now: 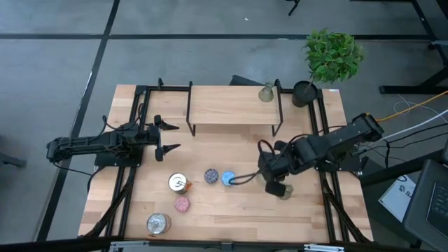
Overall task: Pick & Place candle stick holders
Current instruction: Put the top transparent glass candle holder on the shelf aligned with the other transparent glass candle holder
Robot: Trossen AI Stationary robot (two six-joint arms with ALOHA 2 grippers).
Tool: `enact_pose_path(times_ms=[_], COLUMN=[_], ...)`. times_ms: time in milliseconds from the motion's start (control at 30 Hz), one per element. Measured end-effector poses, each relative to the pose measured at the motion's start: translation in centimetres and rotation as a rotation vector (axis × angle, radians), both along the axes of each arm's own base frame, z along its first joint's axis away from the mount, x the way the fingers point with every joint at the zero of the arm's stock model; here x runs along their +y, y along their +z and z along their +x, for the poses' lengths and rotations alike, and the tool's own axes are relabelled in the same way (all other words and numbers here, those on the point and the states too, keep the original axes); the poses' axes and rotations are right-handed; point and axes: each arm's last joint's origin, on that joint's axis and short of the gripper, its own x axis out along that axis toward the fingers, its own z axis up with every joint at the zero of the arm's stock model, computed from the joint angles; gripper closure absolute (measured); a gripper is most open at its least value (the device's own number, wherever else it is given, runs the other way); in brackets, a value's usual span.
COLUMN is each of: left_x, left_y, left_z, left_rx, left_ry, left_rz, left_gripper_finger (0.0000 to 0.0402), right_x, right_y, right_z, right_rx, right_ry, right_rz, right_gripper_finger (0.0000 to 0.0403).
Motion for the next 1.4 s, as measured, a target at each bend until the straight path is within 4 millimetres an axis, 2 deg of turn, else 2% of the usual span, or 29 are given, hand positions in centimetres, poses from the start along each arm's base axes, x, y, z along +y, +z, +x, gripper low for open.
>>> enact_pose_path(times_ms=[267, 500, 800, 1167, 1400], left_x=[0.0, 0.0, 0.0, 0.0, 0.0], left_y=[0.0, 0.0, 0.0, 0.0, 0.0], left_z=[0.0, 0.0, 0.0, 0.0, 0.0], left_rx=[0.0, 0.0, 0.0, 0.0, 0.0], left_ry=[0.0, 0.0, 0.0, 0.0, 0.0], left_rz=[0.0, 0.0, 0.0, 0.0, 0.0], left_gripper_finger=[0.0038, 0.0038, 0.0038, 0.0038, 0.0038], right_x=[-2.2, -4.5, -8.2, -14.1, -16.8], right_y=[4.2, 6.3, 6.6, 6.6, 6.7], right_z=[0.0, 0.5, 0.9, 0.9, 0.5], right_rx=[-0.083, -0.149, -0.119, -0.065, -0.037], right_ry=[0.041, 0.05, 0.066, -0.031, -0.092], right_rz=[-0.066, -0.079, -0.136, -0.306, -0.36], right_gripper_finger=[0.0373, 0.0373, 0.0373, 0.0374, 0.0374])
